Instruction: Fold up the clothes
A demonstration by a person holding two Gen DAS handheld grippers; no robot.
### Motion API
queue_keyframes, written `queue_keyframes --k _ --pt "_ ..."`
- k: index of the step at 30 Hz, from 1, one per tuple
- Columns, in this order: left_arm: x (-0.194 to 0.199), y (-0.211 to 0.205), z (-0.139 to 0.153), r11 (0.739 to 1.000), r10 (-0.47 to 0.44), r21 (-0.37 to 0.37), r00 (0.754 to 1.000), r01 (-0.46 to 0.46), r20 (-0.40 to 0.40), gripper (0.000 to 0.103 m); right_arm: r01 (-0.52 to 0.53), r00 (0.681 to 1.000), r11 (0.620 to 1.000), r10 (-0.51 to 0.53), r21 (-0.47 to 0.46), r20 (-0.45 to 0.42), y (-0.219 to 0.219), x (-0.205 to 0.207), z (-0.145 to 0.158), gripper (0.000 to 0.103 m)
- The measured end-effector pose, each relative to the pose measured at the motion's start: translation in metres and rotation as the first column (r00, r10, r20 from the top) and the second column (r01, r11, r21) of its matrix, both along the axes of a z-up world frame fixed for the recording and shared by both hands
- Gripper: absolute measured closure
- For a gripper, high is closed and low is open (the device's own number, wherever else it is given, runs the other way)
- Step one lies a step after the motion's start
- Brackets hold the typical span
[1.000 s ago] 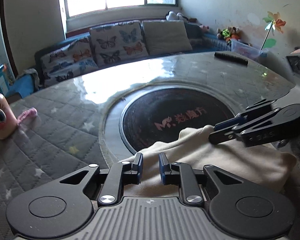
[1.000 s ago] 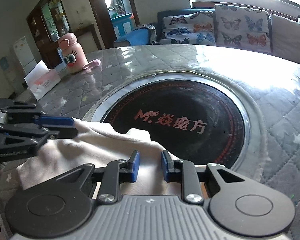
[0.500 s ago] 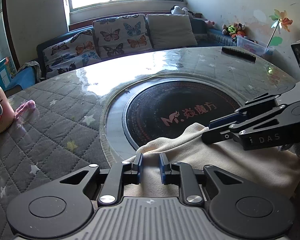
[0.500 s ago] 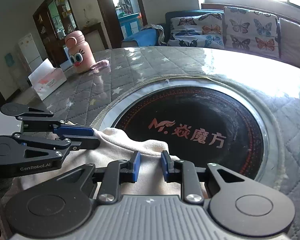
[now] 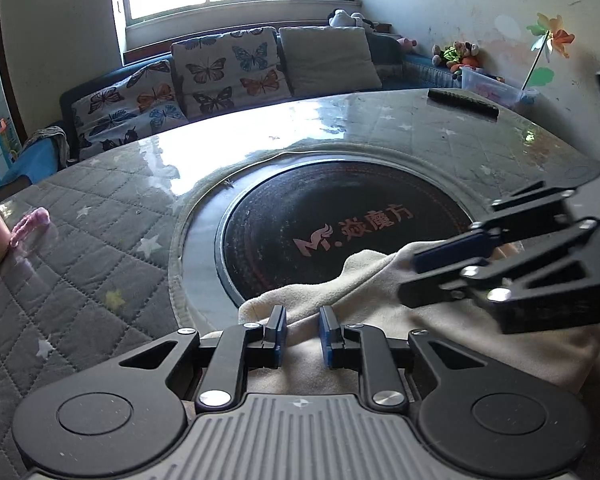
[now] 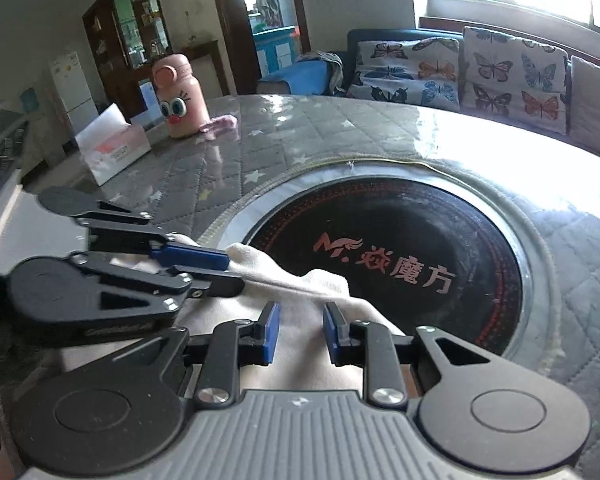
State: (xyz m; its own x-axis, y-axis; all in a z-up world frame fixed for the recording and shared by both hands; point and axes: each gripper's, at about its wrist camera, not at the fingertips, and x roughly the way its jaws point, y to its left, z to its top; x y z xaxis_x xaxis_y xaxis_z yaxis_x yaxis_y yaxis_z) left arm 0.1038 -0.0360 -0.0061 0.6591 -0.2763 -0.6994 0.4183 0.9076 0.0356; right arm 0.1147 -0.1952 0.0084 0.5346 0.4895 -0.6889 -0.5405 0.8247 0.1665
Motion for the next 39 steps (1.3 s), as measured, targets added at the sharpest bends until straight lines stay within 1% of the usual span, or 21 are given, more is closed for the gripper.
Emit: queue_keyframes --k 7,11,18,20,26,27,29,32,35,37,39 --pt "-0.007 0.000 0.001 1.000 0.003 0.013 1.000 -0.003 0.015 0.083 -0.050 0.999 0.998 0.049 -0.035 -0.005 0.002 -0.025 -0.002 0.079" --pt "-0.022 -0.003 0.009 1.000 -0.012 0.017 0.999 0.012 0.042 0.083 -0.057 0.998 0.998 0.057 -0.024 0.010 -0.003 -0.041 0.004 0.079" --pt "-0.060 -0.011 0.021 0.998 -0.054 0.012 0.994 0.054 0.093 0.082 -0.066 0.997 0.996 0.068 -0.061 0.025 -0.002 -0.063 -0.001 0.079" --pt "-0.070 -0.012 0.022 0.998 -0.064 -0.004 0.993 0.065 0.097 0.082 -0.064 0.997 0.996 0.067 -0.057 0.045 -0.005 -0.073 0.005 0.079" --pt "-0.093 -0.010 0.014 0.998 -0.064 -0.024 0.995 0.066 0.075 0.082 -0.053 0.998 0.997 0.055 -0.056 0.035 -0.021 -0.091 0.000 0.077" --pt "-0.095 -0.008 0.012 0.998 -0.059 -0.025 0.996 0.061 0.068 0.082 -0.051 0.998 0.997 0.053 -0.052 0.029 -0.023 -0.091 0.001 0.077" --pt "-0.098 -0.004 0.010 0.998 -0.047 -0.031 0.997 0.048 0.059 0.082 -0.040 0.999 0.999 0.041 -0.029 0.018 -0.029 -0.091 0.007 0.072" --pt "-0.101 0.004 0.008 0.999 -0.017 -0.040 0.999 0.019 0.050 0.082 -0.008 0.999 1.000 0.009 -0.030 0.043 -0.034 -0.085 0.011 0.071" --pt "-0.103 0.011 0.007 0.999 0.010 -0.052 0.999 -0.007 0.042 0.082 0.025 0.999 1.000 -0.025 -0.008 0.046 -0.035 -0.072 0.010 0.070" --pt "-0.105 0.015 0.007 0.998 0.026 -0.057 0.999 -0.024 0.038 0.079 0.040 0.998 0.999 -0.040 -0.003 0.051 -0.031 -0.062 0.006 0.069" --pt "-0.107 0.020 0.006 0.997 0.040 -0.061 0.999 -0.038 0.035 0.076 0.057 0.998 0.998 -0.057 -0.001 0.038 -0.029 -0.051 -0.002 0.065"
